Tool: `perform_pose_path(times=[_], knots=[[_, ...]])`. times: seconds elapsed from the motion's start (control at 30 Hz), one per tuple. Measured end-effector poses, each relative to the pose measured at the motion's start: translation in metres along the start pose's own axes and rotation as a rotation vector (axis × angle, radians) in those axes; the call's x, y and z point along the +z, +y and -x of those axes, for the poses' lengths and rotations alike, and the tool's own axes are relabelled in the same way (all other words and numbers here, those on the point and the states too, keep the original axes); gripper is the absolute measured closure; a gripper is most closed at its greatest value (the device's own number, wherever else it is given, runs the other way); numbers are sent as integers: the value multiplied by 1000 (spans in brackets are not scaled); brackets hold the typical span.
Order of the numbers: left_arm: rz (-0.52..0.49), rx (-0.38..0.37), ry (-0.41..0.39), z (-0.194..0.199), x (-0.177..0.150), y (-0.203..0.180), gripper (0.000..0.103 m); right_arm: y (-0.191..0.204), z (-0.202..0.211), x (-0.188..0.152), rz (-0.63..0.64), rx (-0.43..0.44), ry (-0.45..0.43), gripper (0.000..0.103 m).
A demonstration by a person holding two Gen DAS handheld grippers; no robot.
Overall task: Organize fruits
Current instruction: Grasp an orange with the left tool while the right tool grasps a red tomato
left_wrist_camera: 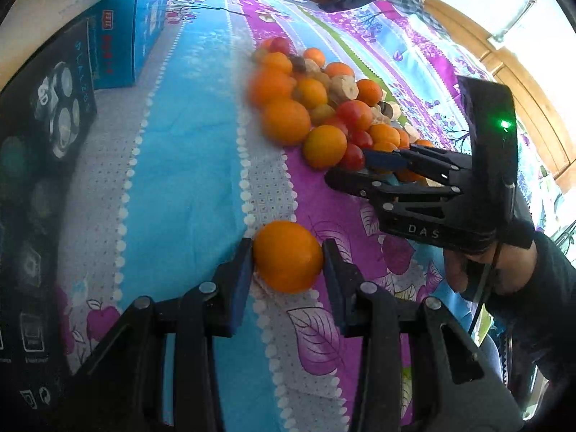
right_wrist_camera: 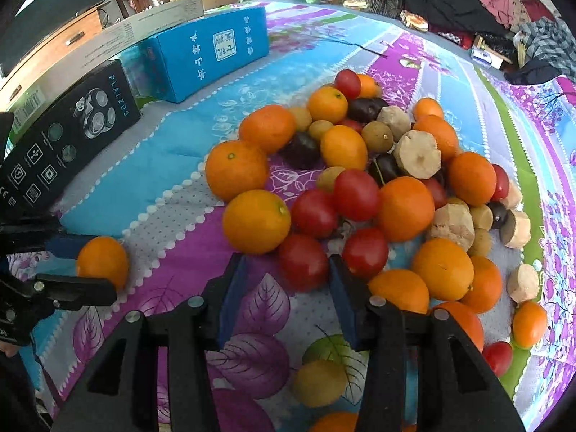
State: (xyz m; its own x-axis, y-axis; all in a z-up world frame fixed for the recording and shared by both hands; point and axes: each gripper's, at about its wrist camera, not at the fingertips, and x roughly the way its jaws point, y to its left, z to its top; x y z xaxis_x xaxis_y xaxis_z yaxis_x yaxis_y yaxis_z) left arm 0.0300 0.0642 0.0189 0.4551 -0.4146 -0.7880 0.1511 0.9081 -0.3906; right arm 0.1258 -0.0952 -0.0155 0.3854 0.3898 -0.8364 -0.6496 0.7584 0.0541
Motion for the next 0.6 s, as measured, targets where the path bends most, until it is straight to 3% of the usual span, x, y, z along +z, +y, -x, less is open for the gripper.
perform_pose_path(times=[0.07, 0.2, 0.23, 0.33, 0.4, 0.43, 0.47, 0.6], knots=[[-2, -1, 0, 0, 0, 0, 64, -1, 6, -5, -9, -11, -6, 69], [-9, 6, -9, -2, -1, -1, 64, -7, 9, -11, -49, -35, -10, 73], [-11, 9, -11, -1, -2, -2, 64, -7, 10, -12, -62, -43, -12, 85], [-35, 27, -15, 1, -2, -6, 65, -4, 23, -15, -103, -38, -38, 86], [-36, 31, -12, 1, -3, -6, 65, 1, 25, -16, -100, -37, -32, 82], [-35, 32, -12, 2, -3, -6, 64, 3, 25, -16, -100, -30, -27, 65], [-35, 35, -11, 2, -3, -6, 64, 3, 26, -16, -105, -29, -36, 56], [-33, 41, -8, 1, -4, -6, 64, -4, 20, -11, -108, -41, -37, 56]])
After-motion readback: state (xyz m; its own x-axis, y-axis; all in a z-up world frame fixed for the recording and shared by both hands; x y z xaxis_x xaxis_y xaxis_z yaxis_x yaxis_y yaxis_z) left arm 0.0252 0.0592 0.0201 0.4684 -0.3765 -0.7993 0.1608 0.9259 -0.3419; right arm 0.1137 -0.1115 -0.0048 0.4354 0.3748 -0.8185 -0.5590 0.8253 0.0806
